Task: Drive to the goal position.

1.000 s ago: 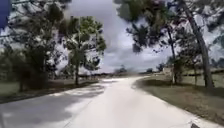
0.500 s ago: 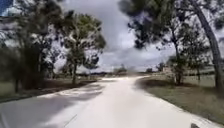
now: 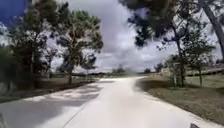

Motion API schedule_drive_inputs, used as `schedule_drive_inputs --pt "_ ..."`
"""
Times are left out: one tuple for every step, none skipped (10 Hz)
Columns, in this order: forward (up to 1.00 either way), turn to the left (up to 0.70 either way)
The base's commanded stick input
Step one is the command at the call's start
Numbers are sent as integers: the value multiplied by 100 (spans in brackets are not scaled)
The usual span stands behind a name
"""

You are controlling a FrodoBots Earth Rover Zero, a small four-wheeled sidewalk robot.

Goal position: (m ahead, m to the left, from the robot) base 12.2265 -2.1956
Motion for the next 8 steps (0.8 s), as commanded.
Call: schedule_drive_inputs --pt "69 1" --pt "69 1" --pt "69 1" --pt "69 1" --pt "69 1" --pt "69 1" --pt "69 1" --pt "69 1"
